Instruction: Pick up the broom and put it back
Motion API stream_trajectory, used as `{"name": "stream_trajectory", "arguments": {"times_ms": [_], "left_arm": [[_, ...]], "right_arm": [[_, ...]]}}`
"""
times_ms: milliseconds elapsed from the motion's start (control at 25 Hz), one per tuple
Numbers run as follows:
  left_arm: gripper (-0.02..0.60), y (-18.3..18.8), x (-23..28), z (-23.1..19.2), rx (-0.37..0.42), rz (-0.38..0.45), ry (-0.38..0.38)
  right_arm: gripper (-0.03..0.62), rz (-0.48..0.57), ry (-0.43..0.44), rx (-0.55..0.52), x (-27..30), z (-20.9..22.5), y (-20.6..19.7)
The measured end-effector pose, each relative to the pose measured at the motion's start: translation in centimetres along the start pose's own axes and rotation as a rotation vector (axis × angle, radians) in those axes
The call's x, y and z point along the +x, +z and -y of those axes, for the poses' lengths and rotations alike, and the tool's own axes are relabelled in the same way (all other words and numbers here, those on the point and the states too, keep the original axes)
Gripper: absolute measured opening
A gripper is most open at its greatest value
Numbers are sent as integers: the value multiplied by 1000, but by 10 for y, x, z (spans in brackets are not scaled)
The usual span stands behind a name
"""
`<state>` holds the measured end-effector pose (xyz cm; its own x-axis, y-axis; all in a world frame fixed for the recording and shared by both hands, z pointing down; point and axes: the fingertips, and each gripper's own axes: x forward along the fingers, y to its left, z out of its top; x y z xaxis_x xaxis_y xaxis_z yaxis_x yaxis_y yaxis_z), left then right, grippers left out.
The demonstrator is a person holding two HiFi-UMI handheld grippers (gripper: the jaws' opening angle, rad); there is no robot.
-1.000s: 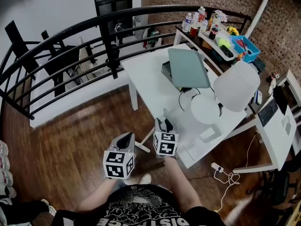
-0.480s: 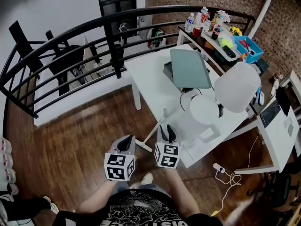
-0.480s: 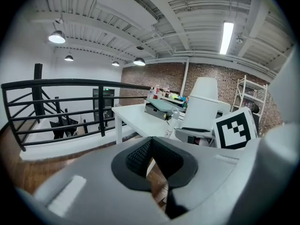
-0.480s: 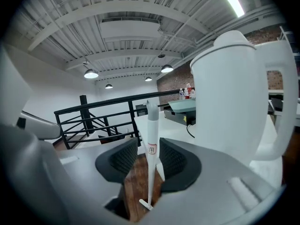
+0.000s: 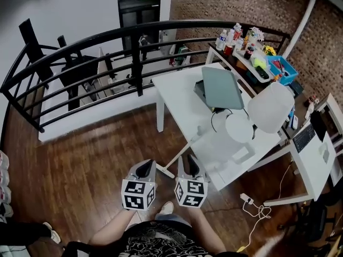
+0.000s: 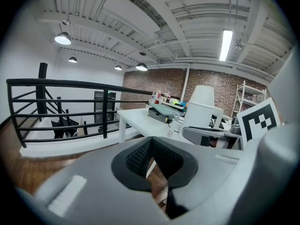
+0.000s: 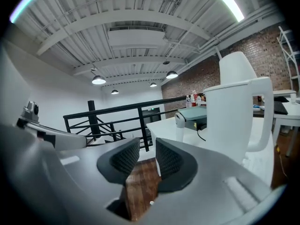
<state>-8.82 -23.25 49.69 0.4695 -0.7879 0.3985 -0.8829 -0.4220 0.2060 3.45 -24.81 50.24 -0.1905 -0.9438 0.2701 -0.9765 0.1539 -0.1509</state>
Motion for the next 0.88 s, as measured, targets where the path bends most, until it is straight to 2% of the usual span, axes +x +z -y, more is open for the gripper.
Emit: {"name": "stream_trajectory", "arguments": {"times_ms": [160,400,880], "left_arm": [[5,-7,-43,-7,-21,28,4],[5,-21,-95,-4,-16,50,-14],[5,-51,-166,6,-22,73,-25]], "right_arm": [[81,19,39,-26,-28,-44,4],[0,45,75,-62,-74,-97,3],[0,21,129,-104,-144,-151,-24]]}}
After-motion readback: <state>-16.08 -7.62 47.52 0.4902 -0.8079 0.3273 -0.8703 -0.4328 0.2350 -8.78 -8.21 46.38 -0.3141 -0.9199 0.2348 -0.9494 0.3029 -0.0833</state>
